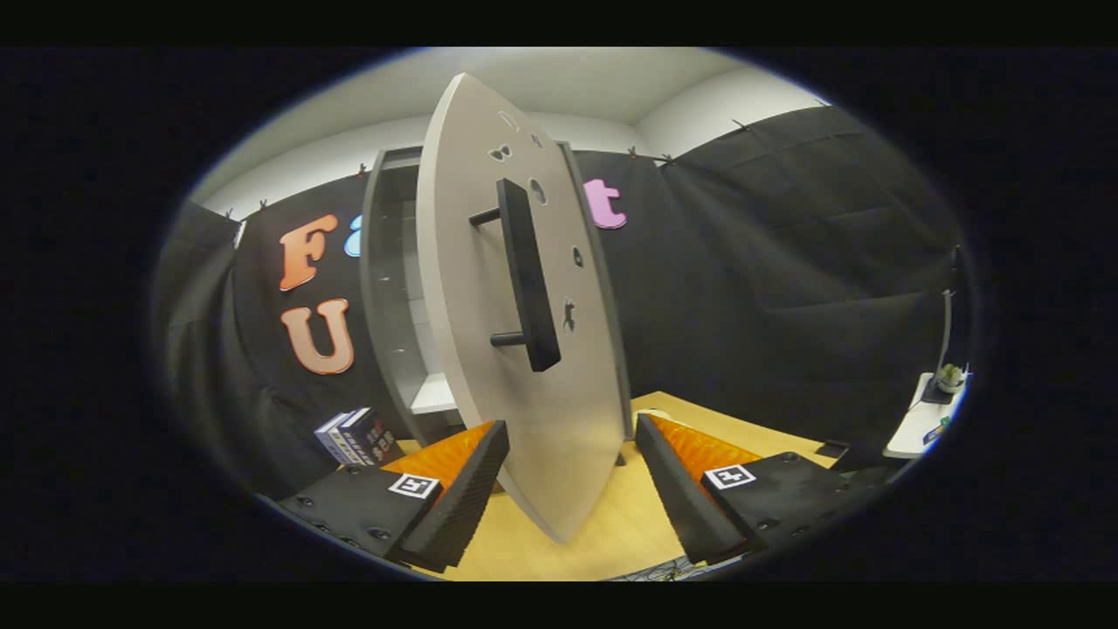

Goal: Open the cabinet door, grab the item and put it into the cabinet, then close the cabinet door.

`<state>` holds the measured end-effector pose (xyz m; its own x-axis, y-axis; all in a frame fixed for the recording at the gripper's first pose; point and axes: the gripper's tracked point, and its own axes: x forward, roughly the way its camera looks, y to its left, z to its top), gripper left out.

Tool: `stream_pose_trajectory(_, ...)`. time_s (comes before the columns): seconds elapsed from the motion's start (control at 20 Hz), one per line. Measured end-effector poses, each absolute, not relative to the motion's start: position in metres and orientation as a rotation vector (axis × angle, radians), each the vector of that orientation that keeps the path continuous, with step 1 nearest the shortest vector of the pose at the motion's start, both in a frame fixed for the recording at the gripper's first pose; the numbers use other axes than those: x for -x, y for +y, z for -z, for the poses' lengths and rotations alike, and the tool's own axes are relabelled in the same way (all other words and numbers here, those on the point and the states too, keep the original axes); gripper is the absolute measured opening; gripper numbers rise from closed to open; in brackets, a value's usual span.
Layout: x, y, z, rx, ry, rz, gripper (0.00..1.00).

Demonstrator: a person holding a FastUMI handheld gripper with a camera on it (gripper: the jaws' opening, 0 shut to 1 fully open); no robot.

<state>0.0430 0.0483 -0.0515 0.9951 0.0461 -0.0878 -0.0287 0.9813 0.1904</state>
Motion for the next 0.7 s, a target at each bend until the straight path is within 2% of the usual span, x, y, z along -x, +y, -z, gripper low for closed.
stream_pose_trajectory(0.2, -0.095, 0.112, 0.051, -0.122, 0.098, -0.136, 0.96)
stream_pose_trajectory(0.35, -0.138, 0.131, 0.048, -0.053, 0.089, -0.115, 0.91)
stream_pose_trajectory(0.7, -0.176, 0.149, 0.05, -0.07, 0.106, -0.158, 0.91)
